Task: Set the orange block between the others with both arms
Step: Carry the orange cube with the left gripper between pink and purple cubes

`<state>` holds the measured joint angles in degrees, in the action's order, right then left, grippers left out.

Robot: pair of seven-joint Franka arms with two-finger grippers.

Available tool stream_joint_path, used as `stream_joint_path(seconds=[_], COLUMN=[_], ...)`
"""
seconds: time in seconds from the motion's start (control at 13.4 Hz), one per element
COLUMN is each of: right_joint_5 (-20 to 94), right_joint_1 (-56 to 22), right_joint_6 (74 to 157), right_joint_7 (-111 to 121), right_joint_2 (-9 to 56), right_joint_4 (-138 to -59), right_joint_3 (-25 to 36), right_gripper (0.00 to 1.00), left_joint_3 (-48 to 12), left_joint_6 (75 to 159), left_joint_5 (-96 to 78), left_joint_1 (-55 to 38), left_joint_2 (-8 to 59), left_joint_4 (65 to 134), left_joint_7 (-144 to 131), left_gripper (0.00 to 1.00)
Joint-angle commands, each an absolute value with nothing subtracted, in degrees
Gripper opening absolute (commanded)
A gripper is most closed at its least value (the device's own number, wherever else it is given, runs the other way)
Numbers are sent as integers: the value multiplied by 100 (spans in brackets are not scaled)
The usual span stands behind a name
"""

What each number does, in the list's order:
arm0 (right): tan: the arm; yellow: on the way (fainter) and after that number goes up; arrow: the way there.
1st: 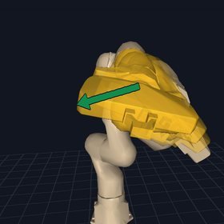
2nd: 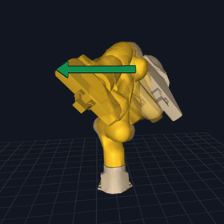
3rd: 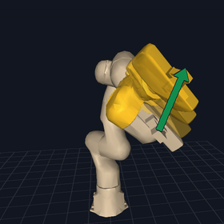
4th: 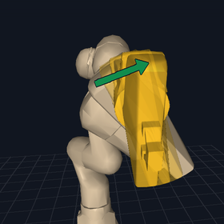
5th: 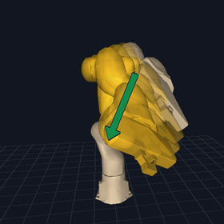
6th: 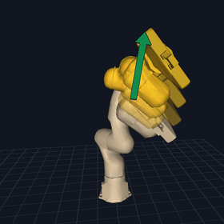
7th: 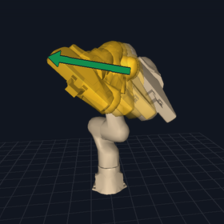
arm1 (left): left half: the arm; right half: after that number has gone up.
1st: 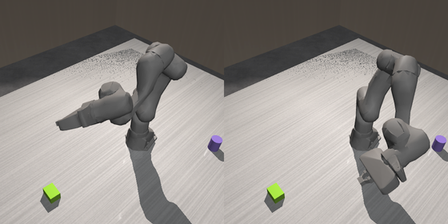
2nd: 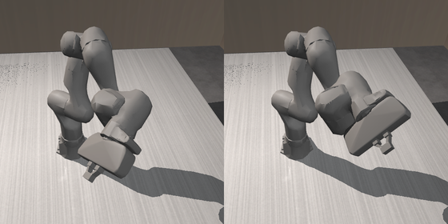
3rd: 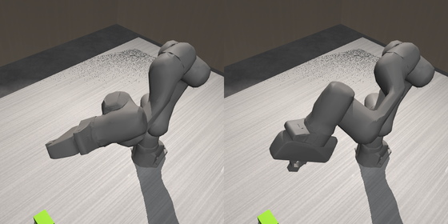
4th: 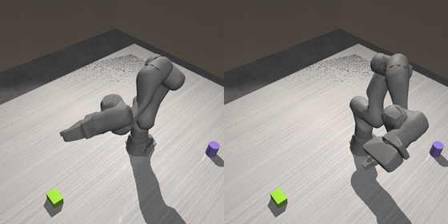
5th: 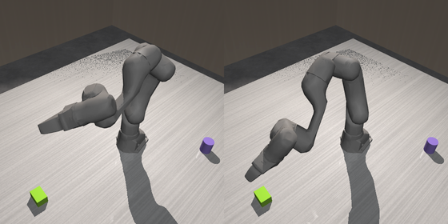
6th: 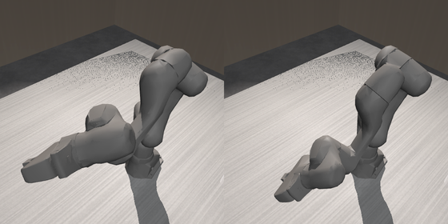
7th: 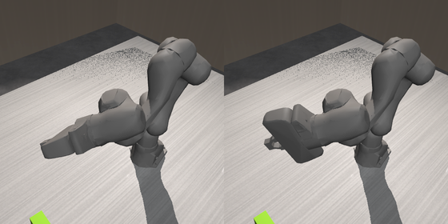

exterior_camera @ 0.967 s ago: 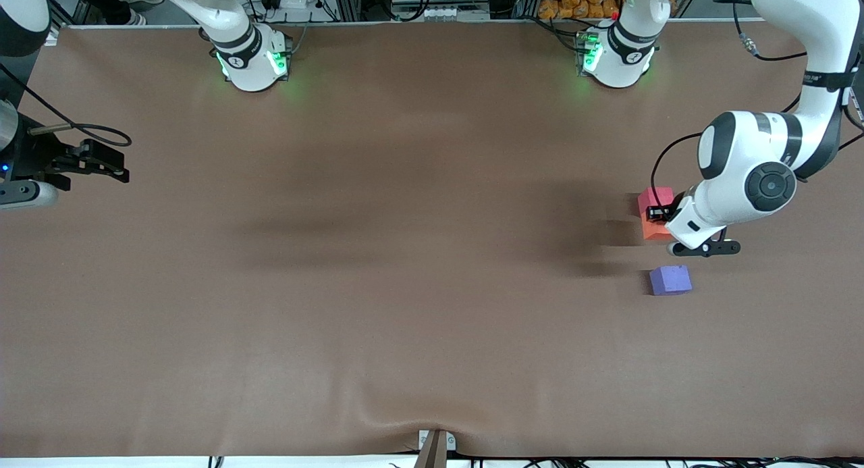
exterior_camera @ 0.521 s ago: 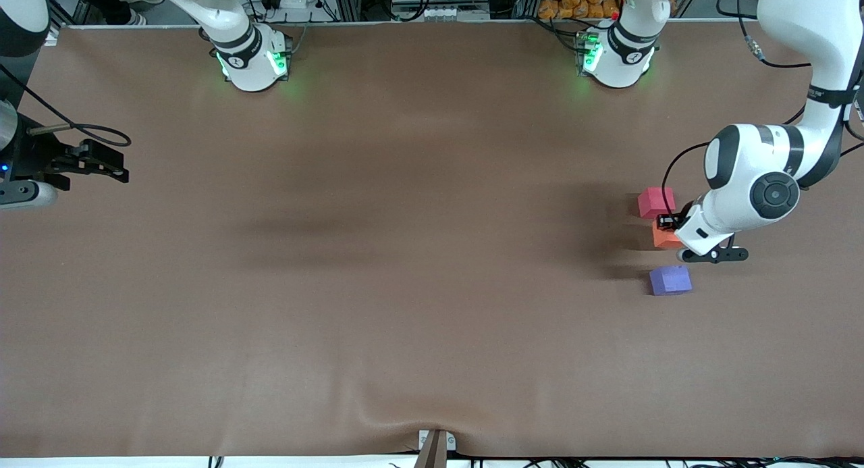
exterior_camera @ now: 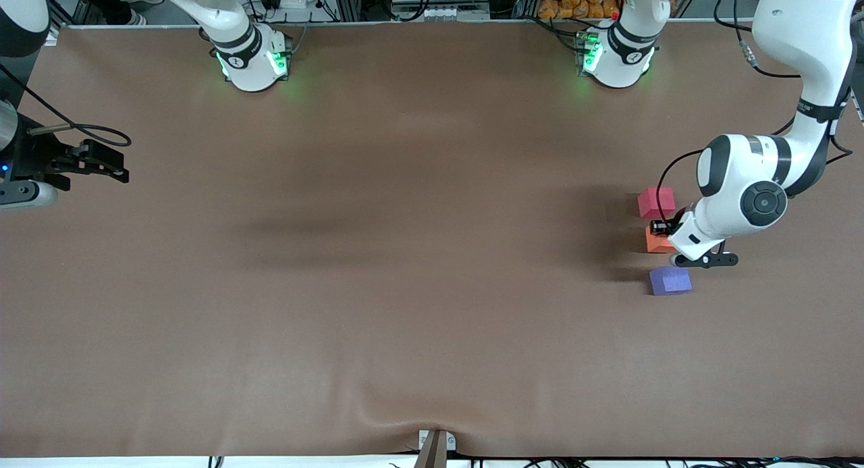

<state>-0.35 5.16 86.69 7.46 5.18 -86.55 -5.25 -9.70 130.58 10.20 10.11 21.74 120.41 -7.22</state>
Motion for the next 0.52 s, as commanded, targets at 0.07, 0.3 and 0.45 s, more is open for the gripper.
stream_joint_path(seconds=[0.07,0.3,0.45], right_joint_5=[18,18,18], right_joint_1=[676,773,852], right_joint_6=[8613,8570,8543], right_joint_7=[826,835,826], right_joint_2=[527,466,378], right_joint_4=[-8604,-8604,-8604], right_joint_3=[-598,-589,-589], right_gripper=[100,100,100], left_joint_3=[-1002,-1002,-993], left_joint_6=[13166,13219,13306], left_joint_5=[1160,1160,1160], left_joint_1=[1064,1063,1063], left_joint_2=[2259,2311,2381], left_joint_4=[12015,12015,12006], left_joint_7=[-834,-835,-835], left_gripper=[1,3,8])
